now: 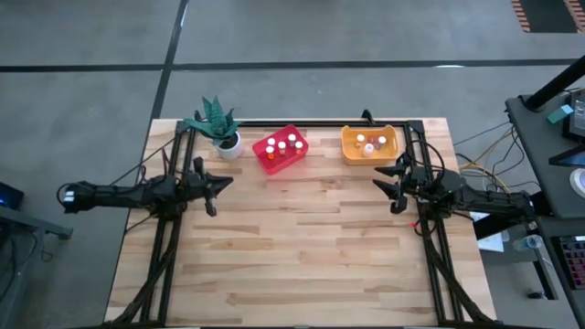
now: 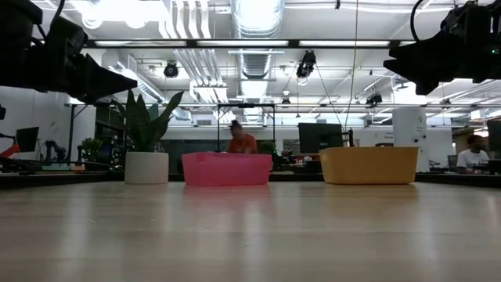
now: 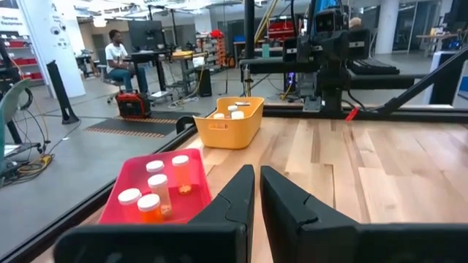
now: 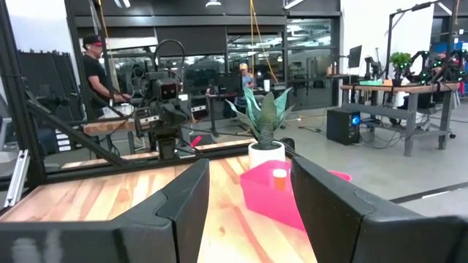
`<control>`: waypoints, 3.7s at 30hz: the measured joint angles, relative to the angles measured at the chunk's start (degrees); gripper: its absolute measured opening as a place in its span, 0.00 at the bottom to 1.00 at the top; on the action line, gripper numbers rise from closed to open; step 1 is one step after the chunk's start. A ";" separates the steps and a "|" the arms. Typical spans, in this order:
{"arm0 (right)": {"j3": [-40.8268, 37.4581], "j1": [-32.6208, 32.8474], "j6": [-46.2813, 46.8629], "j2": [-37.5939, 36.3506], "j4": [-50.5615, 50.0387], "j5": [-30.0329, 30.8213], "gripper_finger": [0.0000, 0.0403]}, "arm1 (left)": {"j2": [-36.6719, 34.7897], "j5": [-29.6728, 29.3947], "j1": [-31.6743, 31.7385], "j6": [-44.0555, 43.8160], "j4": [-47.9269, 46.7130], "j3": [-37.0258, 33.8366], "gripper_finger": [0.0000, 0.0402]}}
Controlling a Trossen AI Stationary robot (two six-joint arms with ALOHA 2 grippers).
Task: Pick and place medicine bottles into bin by pill shape (circle, oval)
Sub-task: Return to Home Position
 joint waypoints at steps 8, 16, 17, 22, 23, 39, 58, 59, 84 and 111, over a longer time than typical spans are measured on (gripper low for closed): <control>-0.02 0.00 -0.02 0.02 0.00 0.00 0.46 | 2.09 0.00 0.00 0.02 -0.02 -0.04 0.02; -0.03 0.00 -0.02 0.02 0.00 0.00 0.46 | 3.75 0.00 0.01 0.02 -0.02 -0.07 0.02; -0.04 0.00 -0.02 0.02 0.00 0.00 0.46 | 3.89 0.00 0.02 0.02 0.00 -0.07 0.02; -0.04 0.00 -0.02 0.02 0.00 0.02 0.46 | 4.74 0.00 0.04 0.03 0.00 -0.07 0.02; -0.04 0.00 -0.02 0.02 0.00 0.02 0.46 | 4.88 0.00 0.04 0.02 -0.02 -0.07 0.02; -0.07 0.00 -0.04 0.02 0.01 0.02 0.46 | 7.52 0.00 0.04 0.03 0.00 -0.08 0.02; -0.07 0.01 -0.04 0.02 0.01 0.01 0.46 | 8.90 -0.02 0.04 0.03 -0.02 -0.09 0.02; -0.07 0.01 -0.04 0.02 0.02 0.02 0.46 | 8.90 -0.01 0.04 0.04 -0.02 -0.07 0.02; -0.07 0.02 -0.04 0.04 0.02 0.02 0.46 | 8.88 -0.02 0.04 0.03 -0.01 -0.09 0.02; -0.07 0.01 -0.04 0.04 0.02 0.00 0.46 | 8.88 -0.02 0.04 0.04 0.00 -0.09 0.02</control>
